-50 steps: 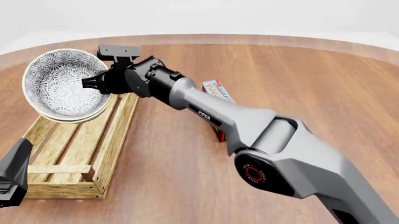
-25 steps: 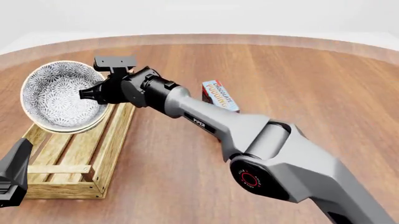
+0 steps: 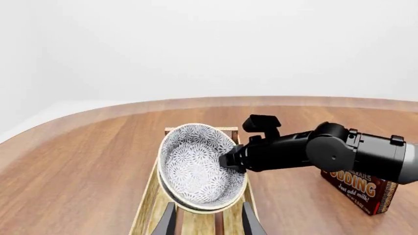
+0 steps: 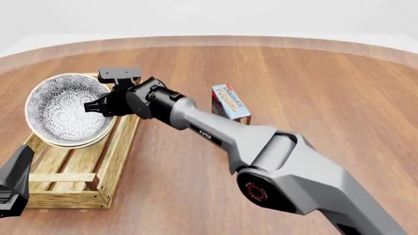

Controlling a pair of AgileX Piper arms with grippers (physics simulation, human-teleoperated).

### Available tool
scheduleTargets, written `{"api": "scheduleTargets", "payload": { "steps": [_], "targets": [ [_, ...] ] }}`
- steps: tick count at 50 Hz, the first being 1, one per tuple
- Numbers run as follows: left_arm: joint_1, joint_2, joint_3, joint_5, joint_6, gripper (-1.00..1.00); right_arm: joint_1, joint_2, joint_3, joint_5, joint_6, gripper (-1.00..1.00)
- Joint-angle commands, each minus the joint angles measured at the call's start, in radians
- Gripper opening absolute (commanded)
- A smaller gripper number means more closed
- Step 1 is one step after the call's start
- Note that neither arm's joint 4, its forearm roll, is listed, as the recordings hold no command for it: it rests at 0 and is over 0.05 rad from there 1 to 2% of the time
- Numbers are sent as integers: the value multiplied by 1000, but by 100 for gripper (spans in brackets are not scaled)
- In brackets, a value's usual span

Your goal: Stack the left bowl on the right bowl and place them in the tray.

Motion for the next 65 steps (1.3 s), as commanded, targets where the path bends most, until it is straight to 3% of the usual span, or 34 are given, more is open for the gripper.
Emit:
{"api": "scheduleTargets", "payload": {
  "steps": [1, 14, 34, 35, 65],
  "targets": [
    [0, 0, 0, 0, 0, 100, 5, 2, -11, -5, 3, -100],
    [0, 0, 0, 0, 0, 100, 11, -2, 48, -46, 11, -100],
    [0, 0, 0, 0, 0, 100, 16, 36, 17, -23, -7, -100],
    [0, 0, 0, 0, 0, 100, 20, 32, 25, -25, -7, 100],
    [0, 0, 0, 0, 0, 100, -3, -5, 47, -23, -3, 100]
  ]
}}
